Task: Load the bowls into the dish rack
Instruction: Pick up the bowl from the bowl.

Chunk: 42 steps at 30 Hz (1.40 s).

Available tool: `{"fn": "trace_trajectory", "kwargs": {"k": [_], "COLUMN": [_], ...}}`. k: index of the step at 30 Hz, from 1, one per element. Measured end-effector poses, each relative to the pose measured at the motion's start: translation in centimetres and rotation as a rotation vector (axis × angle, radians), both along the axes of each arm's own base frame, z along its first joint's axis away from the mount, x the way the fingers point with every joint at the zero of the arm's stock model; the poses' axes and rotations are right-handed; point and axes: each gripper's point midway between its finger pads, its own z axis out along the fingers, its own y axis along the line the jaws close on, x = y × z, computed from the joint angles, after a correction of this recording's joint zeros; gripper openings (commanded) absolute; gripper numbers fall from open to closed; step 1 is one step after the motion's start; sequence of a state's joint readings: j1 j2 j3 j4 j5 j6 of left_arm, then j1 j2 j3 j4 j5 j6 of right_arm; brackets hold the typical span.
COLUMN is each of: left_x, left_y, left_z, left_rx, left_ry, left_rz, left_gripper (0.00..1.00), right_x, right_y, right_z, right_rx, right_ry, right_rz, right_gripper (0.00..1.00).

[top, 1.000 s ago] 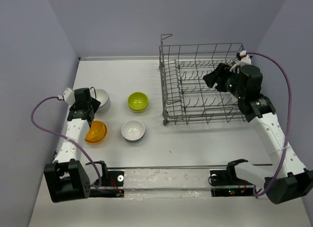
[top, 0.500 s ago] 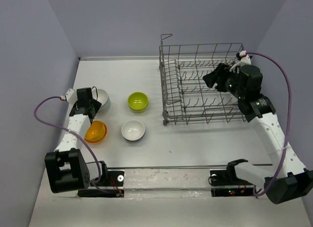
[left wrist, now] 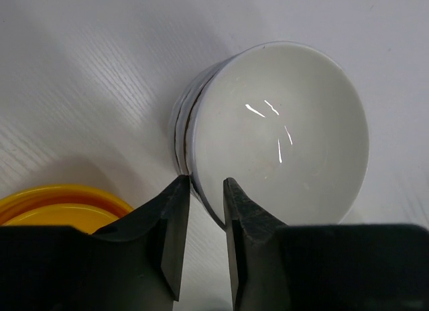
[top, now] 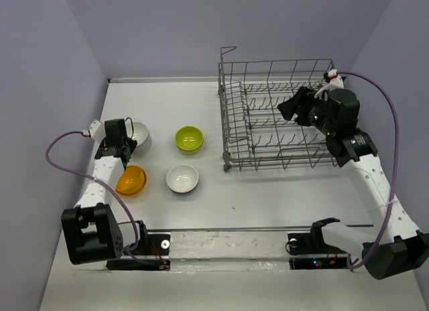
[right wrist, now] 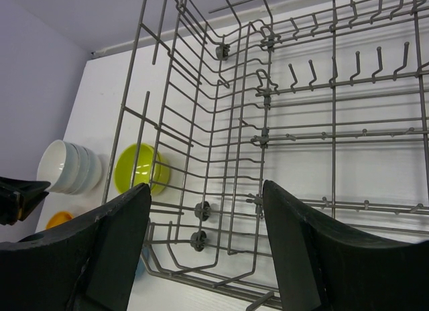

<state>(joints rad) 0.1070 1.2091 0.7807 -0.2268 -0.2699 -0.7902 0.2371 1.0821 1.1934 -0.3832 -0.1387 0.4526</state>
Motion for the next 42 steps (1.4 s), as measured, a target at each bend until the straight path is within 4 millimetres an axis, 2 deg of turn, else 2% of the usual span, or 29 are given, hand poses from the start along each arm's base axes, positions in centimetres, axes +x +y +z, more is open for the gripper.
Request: {"fn": "trace_trajectory", "kwargs": {"k": [4, 9, 12, 13, 21, 26, 35, 38, 42], "left_x": [0.1, 0.1, 0.2, 0.3, 0.2, 0.9, 1.1, 1.1, 1.2], "left_y": [0.0, 0.2, 0.4, 0.5, 0.1, -0.1, -0.4, -0.7, -1.3], "left_z": [0.3, 0.4, 0.8, 1.1, 2.3, 4.2, 7.5, 9.2, 11.2], "left_rx": [0.001, 0.006, 0.011, 0.017, 0.023, 0.034, 0.074, 0.089, 0.106], "left_ry": [-0.006, -0.006, -0.011, -0.011, -0.019, -0.058, -0.123, -0.158, -0.201], "left_rz": [-0.001, 0.005, 0.011, 0.005, -0.034, -0.064, -0.125, -0.156, -0.203], "left_gripper": [0.31, 0.21, 0.08, 0.01, 0.0, 0.0, 0.0, 0.0, 0.0], "right_x": [0.1, 0.1, 0.1, 0.1, 0.3, 0.4, 0.6, 0.7, 0.5], "right_y": [0.0, 0.0, 0.0, 0.1, 0.1, 0.2, 0.4, 1.0, 4.3], "right_z": [-0.1, -0.2, -0.3, -0.4, -0.9, -1.1, -1.5, -1.6, -0.2], "right_rx": [-0.001, -0.001, -0.002, -0.002, -0.005, -0.006, -0.006, -0.006, -0.012], "right_ry": [0.003, 0.007, 0.008, 0.009, 0.022, 0.029, 0.044, 0.058, 0.058], "right_rz": [0.001, 0.001, 0.001, 0.001, 0.003, 0.004, 0.014, 0.035, 0.115], "right_gripper": [0.73, 0.73, 0.73, 0.73, 0.73, 0.73, 0.71, 0.71, 0.71]}}
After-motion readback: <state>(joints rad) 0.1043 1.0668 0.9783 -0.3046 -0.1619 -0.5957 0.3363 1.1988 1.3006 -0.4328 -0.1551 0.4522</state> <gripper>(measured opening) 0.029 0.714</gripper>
